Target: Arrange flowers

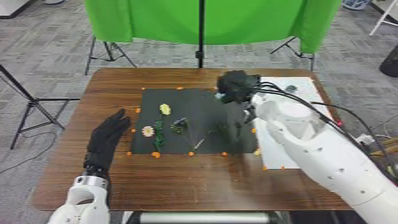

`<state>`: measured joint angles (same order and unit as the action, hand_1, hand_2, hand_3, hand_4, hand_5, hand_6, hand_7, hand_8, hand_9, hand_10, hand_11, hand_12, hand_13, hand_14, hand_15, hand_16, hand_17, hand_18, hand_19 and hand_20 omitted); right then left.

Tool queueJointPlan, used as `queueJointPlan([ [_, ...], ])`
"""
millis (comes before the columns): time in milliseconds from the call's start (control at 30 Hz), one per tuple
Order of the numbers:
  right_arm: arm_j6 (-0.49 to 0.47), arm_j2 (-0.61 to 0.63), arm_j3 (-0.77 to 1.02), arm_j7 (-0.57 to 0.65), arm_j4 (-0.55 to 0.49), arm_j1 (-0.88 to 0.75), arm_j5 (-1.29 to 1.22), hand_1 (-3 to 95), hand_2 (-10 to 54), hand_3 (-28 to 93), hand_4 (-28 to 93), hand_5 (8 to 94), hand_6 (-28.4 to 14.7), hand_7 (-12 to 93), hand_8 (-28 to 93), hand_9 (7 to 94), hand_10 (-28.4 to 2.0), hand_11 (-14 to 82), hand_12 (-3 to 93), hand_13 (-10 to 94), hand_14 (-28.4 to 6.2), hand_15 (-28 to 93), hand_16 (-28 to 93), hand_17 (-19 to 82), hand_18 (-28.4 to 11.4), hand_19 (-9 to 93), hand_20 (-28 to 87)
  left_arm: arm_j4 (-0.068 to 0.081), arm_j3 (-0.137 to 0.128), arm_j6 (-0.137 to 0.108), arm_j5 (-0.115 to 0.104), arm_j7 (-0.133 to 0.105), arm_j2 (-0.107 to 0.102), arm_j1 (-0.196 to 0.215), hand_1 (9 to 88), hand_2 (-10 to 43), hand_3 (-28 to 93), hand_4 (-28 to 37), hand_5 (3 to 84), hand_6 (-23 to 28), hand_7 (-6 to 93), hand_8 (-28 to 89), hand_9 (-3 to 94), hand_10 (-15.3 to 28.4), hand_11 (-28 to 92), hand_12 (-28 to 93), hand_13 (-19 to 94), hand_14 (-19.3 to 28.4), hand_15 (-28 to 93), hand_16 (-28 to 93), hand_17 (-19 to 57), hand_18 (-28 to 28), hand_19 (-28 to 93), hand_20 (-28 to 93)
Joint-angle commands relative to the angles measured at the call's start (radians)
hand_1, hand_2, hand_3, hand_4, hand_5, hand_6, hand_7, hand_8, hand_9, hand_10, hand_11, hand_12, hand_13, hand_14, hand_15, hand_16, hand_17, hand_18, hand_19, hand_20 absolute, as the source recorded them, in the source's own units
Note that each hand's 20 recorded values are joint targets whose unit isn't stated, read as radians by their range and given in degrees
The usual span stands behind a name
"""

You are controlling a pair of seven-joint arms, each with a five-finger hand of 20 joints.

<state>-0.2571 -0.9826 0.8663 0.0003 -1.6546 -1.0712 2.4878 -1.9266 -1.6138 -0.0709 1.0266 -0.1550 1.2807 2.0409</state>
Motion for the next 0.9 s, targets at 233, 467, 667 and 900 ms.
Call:
queueJointPlan([
  [233,-0.081,-0.051,-0.057,-0.032,-0.022,-0.04,0.024,57.3,-9.5,55,-17,76.5,1.6,19,9,86.0,-10.3,8.9,33.2,88,-1.8,65,35,65,-11.1,93,62,0.008,-0.001,0.013,0.003,0.011,0.009,0.009,20.6,-1.2,65,-23.8,41.6,3.7,5.5,-5,43.2,11.3,9,13,31,13.7,8,1,3.7,9.7,1,15],
  [467,-0.073,-0.071,-0.062,-0.039,-0.019,-0.044,0.018,56.9,-9.5,55,-17,77.2,1.7,19,9,85.9,-10.6,9.9,32.3,88,-1.9,65,35,65,-11.3,93,62,0.012,0.003,0.02,0.005,0.012,0.009,0.003,20.5,-1.3,65,-23.8,41.6,3.6,5.6,-5,43.2,11.3,9,13,31,13.7,8,1,3.7,9.6,1,15],
  [667,-0.1,-0.072,-0.053,-0.043,-0.025,-0.056,0.023,51.3,-9.5,58,-17,72.2,0.7,17,7,80.9,-11.9,16.4,24.1,88,-2.2,65,35,64,-11.5,93,62,0.01,0.001,0.022,0.004,0.014,0.006,0.008,20.5,-1.4,65,-23.8,41.6,3.6,5.5,-5,43.2,11.3,9,13,31,13.7,8,1,3.7,9.7,1,15],
  [900,-0.143,-0.066,-0.041,-0.043,-0.033,-0.064,0.033,44.6,-9.5,65,-18,68.0,1.2,17,-3,77.1,-12.5,17.7,20.8,87,-2.4,65,35,63,-11.5,93,62,0.009,0.0,0.025,0.005,0.017,0.004,0.01,20.5,-1.4,65,-23.8,41.5,3.6,5.4,-5,43.2,11.3,9,13,31,13.7,8,1,3.7,9.6,1,15],
])
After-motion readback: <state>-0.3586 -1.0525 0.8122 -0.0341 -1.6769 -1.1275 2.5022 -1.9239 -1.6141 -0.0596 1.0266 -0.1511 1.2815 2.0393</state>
